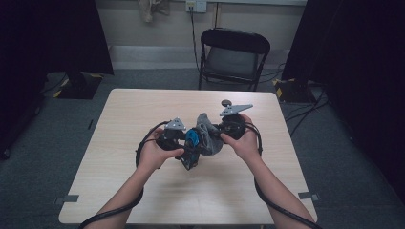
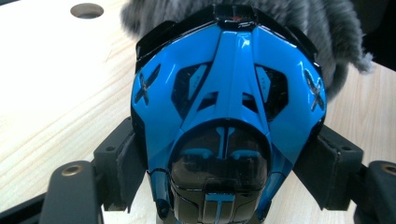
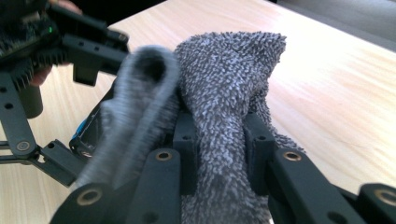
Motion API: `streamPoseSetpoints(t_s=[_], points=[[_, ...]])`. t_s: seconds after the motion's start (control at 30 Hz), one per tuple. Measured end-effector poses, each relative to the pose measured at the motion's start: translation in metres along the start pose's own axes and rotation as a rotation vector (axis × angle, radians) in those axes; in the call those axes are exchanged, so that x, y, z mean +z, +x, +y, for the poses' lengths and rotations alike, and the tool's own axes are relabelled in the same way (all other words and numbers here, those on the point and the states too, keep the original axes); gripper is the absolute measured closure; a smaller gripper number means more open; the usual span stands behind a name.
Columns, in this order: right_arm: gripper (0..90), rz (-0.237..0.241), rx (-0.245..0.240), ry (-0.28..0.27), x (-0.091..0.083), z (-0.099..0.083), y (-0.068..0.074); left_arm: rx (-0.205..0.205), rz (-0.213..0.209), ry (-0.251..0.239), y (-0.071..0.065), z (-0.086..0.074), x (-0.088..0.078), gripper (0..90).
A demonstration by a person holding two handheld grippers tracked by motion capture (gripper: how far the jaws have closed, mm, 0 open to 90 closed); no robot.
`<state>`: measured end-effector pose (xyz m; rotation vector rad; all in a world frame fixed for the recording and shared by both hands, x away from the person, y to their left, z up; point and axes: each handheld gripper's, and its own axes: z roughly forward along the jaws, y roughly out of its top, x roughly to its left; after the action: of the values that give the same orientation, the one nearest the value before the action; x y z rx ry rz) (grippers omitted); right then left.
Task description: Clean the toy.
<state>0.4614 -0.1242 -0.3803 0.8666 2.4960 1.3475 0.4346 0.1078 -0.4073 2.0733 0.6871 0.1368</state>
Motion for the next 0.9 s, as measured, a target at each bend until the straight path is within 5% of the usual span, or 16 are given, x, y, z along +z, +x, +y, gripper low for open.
streamPoseSetpoints(t_s=[0.9], points=[[72.1, 0.067, -0.041, 0.155, 0.037, -0.042, 0.029, -0.038, 0.058, -0.045, 0.016, -0.001, -0.022, 24.7]])
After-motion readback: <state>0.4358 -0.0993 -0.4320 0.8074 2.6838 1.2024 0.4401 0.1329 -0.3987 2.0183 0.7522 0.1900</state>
